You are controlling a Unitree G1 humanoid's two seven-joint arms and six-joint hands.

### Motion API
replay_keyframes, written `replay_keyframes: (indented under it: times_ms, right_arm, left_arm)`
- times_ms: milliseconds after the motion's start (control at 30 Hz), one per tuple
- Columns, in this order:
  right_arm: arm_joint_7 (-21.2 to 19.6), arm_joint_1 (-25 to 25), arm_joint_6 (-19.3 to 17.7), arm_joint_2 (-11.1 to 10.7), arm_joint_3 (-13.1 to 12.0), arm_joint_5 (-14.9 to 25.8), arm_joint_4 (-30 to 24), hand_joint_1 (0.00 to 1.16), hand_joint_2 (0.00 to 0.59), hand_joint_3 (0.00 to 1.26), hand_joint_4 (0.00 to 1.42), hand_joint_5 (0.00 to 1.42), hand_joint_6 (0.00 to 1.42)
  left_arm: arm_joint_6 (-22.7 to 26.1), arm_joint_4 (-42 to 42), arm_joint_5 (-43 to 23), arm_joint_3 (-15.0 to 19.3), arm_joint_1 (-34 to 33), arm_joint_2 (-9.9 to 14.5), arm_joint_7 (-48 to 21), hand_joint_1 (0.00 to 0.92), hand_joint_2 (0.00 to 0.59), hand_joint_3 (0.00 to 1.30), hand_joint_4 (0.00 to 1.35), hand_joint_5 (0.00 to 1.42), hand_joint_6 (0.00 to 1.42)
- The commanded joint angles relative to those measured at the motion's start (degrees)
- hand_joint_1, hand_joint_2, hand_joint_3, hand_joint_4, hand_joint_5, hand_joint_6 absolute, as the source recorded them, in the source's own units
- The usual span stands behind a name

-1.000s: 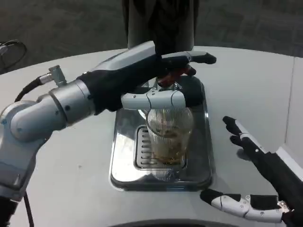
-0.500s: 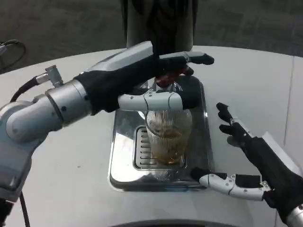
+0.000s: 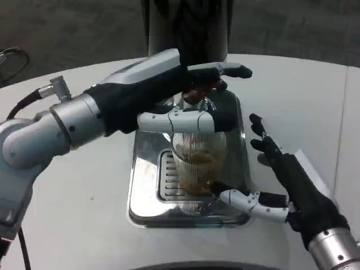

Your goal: Grasp the cup under the faucet to collect the drink, then remove the cup.

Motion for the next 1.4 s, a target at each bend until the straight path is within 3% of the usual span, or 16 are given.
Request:
replay_keyframes:
  times_ms: [33,200,967,1400]
  right_arm:
    - [-3.43,-1.28,-3.20,1.40,2.29,-1.92,2.29,0.77,0.211,0.00,0.00,0.08,0.12]
    - [-5.98,-3.08,-4.05,2.80,3.12,-2.67,5.30,0.77,0.212,0.00,0.01,0.08,0.12]
    - [-9.66,-9.70,-6.75,6.14,4.74,-1.36,16.91,0.77,0.212,0.00,0.01,0.09,0.11]
    - [-11.52,-10.76,-8.12,7.56,5.41,-2.58,19.15,0.77,0.212,0.00,0.01,0.08,0.10]
  left_arm:
    - [-0.71,-0.12,0.78,0.19,1.52,1.69,-1.52,0.000,0.105,0.16,0.09,0.17,0.15]
    - [-1.14,-0.04,0.42,0.50,1.75,2.43,-1.60,0.000,0.106,0.16,0.09,0.17,0.15]
    - [-5.11,4.74,0.84,0.27,-1.71,2.87,-3.59,0.000,0.121,0.17,0.09,0.17,0.15]
    - [-5.97,5.56,0.72,0.47,-2.81,3.34,-4.57,0.000,0.125,0.17,0.09,0.16,0.14]
